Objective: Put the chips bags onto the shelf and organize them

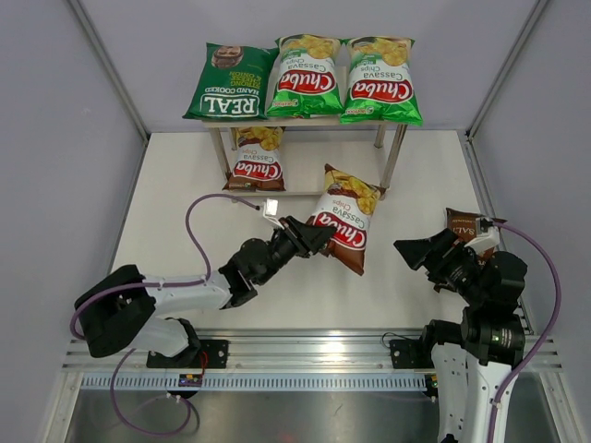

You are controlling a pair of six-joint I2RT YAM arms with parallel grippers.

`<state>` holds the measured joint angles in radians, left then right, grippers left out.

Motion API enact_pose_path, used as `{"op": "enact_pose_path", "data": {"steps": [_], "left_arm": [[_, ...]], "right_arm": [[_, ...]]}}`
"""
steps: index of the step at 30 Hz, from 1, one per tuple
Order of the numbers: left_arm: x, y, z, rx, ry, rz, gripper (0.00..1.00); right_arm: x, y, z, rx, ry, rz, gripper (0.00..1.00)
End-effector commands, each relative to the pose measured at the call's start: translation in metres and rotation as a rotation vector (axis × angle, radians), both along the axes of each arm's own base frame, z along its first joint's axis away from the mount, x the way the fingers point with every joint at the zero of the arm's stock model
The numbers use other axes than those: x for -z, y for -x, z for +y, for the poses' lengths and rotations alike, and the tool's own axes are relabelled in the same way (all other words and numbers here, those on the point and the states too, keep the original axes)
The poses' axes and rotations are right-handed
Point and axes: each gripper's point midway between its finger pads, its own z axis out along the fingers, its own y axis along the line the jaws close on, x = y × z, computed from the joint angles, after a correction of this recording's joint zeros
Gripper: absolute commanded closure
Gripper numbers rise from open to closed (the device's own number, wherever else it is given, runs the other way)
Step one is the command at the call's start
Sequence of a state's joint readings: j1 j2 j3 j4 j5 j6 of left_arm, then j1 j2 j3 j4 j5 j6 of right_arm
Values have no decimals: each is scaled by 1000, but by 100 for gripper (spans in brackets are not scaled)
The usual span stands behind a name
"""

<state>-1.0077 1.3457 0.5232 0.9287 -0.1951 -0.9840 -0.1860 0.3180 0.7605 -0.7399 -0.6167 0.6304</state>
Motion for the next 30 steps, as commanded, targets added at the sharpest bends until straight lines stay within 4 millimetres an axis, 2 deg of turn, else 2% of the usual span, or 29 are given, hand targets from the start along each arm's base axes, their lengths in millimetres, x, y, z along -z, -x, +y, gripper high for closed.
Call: {"op": "enact_pose_path", "data": {"steps": [1, 4, 5, 6, 8, 9, 11, 12, 13, 14, 15, 16, 19, 20, 22, 23, 26, 28, 30], "left_arm": [[-54, -39, 21, -164, 156, -54, 100], [-60, -63, 24, -221, 146, -63, 100], [-69, -70, 25, -238, 162, -76, 100], [-61, -83, 26, -266, 146, -68, 100], [-64, -104, 36, -332, 168, -60, 100], [-49, -116, 35, -354, 149, -34, 100], [-44, -132, 37, -379, 166, -27, 100], [-49, -142, 39, -399, 179, -35, 100], [-35, -153, 39, -426, 163, -19, 100], [-32, -159, 38, -436, 158, -19, 100], [-38, -170, 39, -452, 168, -27, 100], [-25, -180, 36, -459, 153, -21, 100], [-27, -203, 36, -493, 147, -43, 100], [-11, -215, 38, -507, 125, -26, 100], [-12, -228, 36, -510, 133, -24, 100], [3, -235, 36, -518, 109, -8, 100], [8, -248, 22, -495, 54, -5, 98], [33, -254, 19, -502, -15, 51, 98], [42, -253, 20, -506, -24, 75, 92]], "right_arm": [[-22, 1, -3, 18, 30, -54, 1], [-31, 2, 0, 6, 9, -69, 1], [-35, 2, 1, 3, 3, -82, 1], [-37, 3, 2, -1, -11, -87, 1], [-43, 3, 6, -17, -32, -107, 1], [-45, 4, 6, -21, -35, -113, 0], [-50, 5, 9, -36, -42, -129, 1], [-52, 6, 10, -45, -43, -136, 1], [-54, 6, 11, -52, -47, -136, 1], [-57, 6, 12, -62, -47, -152, 1], [-59, 7, 14, -71, -55, -152, 0], [-61, 9, 17, -90, -62, -155, 0], [-70, 12, 22, -120, -68, -179, 1], [-74, 15, 24, -134, -63, -191, 0], [-78, 17, 25, -147, -61, -202, 1], [-81, 20, 28, -163, -59, -211, 1], [-83, 23, 33, -206, -60, -219, 1], [-82, 23, 35, -222, -57, -217, 1], [-79, 24, 36, -230, -46, -214, 0]]}}
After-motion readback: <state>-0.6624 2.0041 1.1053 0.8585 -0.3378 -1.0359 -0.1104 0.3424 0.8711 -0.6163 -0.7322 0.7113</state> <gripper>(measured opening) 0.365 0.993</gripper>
